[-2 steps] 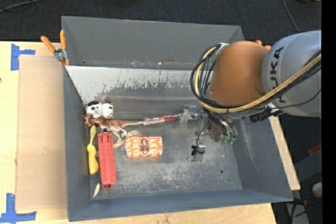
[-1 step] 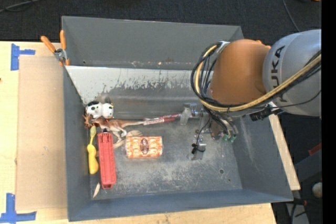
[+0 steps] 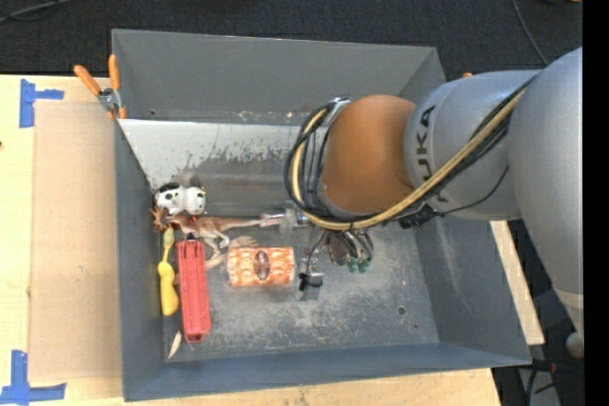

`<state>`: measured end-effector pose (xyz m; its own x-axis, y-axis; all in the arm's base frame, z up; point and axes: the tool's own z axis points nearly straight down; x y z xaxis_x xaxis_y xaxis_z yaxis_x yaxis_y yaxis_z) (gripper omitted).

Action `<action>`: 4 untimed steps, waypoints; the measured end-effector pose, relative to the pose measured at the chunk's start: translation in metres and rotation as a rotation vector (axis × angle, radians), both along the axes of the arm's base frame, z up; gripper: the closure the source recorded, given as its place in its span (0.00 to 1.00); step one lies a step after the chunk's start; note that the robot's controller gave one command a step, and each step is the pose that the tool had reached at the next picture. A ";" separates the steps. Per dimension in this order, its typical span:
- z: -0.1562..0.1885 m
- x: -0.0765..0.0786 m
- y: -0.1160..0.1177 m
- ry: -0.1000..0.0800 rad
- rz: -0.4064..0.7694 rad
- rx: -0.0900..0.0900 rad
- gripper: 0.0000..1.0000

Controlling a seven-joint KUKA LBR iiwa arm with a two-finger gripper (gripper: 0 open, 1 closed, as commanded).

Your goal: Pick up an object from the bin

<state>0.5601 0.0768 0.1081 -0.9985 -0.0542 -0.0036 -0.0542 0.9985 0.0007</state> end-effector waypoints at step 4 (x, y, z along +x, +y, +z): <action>0.031 0.005 0.032 0.013 -0.054 0.002 1.00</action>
Offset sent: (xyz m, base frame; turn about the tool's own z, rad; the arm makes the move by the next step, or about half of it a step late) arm -0.0088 0.0400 -0.0381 0.0464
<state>0.5656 0.1084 0.1390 -1.0000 0.0001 0.0095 0.0001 1.0000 0.0026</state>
